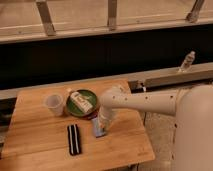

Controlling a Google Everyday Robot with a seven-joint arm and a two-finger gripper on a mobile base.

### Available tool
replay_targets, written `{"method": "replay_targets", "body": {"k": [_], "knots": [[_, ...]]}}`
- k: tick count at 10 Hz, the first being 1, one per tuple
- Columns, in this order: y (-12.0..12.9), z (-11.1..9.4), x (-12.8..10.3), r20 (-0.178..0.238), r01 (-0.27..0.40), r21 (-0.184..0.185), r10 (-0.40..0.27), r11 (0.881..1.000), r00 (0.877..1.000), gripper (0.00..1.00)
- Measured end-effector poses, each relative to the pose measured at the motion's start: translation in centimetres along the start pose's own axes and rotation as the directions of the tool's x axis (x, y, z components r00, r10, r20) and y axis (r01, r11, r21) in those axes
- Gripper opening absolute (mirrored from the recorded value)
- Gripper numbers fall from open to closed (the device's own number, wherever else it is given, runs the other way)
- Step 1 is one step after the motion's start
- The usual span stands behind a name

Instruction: Wipe the white sponge on the table

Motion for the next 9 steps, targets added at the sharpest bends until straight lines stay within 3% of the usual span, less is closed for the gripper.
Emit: {"method": "replay_targets", "body": {"k": [2, 4, 7, 9], "knots": [[2.6, 1.0, 2.4, -0.016, 0.043, 0.006, -0.043, 0.999, 0.999, 0.18], [5.1, 2.0, 6.7, -0.031, 0.069, 0.015, -0.068, 0.998, 0.997, 0.18], [5.5, 1.9, 10.4, -0.016, 0.051, 0.01, -0.05, 0.999, 0.999, 0.18], [4.9, 0.8, 10.7, 0.019, 0.033, -0.002, -0.033, 0.999, 0.999, 0.18]]}}
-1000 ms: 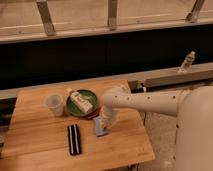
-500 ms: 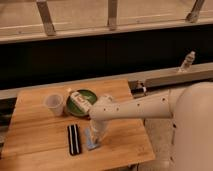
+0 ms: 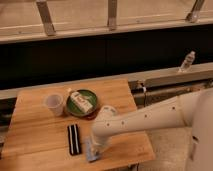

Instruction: Wipe the white sponge on the table

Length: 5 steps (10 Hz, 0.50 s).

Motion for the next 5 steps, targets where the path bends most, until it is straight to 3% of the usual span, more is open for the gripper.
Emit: {"method": "replay_targets", "body": {"k": [4, 5], "knots": [[-2.4, -5.8, -4.3, 0.099, 0.003, 0.013, -0.004, 1.0, 0.995, 0.18], [-2.2, -6.7, -5.5, 0.095, 0.018, 0.014, -0.019, 1.0, 0.995, 0.19]]}}
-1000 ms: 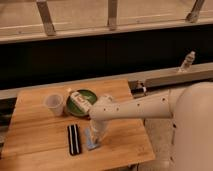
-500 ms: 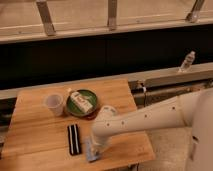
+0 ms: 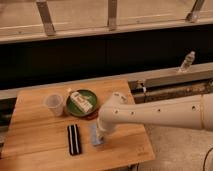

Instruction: Wipe the white sponge on the table

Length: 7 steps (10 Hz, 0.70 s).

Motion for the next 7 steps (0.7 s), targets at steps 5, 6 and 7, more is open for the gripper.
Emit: {"method": "replay_targets", "body": {"k": [5, 6, 7], "knots": [[2.3, 3.3, -0.5, -0.087, 0.049, 0.004, -0.049, 0.999, 0.995, 0.6], [2.1, 4.5, 0.0, -0.104, 0.044, 0.002, -0.044, 0.999, 0.994, 0.7], [1.9, 5.5, 0.4, -0.117, 0.037, -0.001, -0.037, 0.999, 0.992, 0.78]]}}
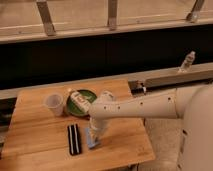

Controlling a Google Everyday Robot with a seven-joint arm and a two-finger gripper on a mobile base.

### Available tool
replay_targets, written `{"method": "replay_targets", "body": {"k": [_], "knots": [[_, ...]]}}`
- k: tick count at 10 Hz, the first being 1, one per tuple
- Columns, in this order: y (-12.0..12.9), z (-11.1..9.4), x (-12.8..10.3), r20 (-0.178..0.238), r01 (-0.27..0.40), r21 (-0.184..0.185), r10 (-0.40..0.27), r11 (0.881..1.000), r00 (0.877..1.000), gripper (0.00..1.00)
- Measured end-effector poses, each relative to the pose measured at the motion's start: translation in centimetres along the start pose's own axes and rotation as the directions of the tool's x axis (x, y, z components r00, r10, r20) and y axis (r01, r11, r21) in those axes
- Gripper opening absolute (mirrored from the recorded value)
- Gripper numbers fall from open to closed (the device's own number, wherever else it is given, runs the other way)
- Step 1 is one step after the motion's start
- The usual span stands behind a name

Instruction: Wipe the white sponge on the table

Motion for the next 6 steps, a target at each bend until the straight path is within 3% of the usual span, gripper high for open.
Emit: {"method": "replay_targets", "body": {"k": [3, 4, 5, 6], "knots": [[-0.2, -0.1, 0.1, 0.009, -0.006, -0.006, 0.006, 1.0, 1.0, 0.8], [0.4, -5.2, 0.5, 0.097, 0.001, -0.02, 0.001, 1.0, 0.995, 0.8], [0.6, -7.1, 0.6, 0.123, -0.004, -0.032, 0.008, 0.999, 0.992, 0.8], [0.7, -7.3, 0.6, 0.126, -0.003, -0.034, 0.008, 0.999, 0.992, 0.8]]}}
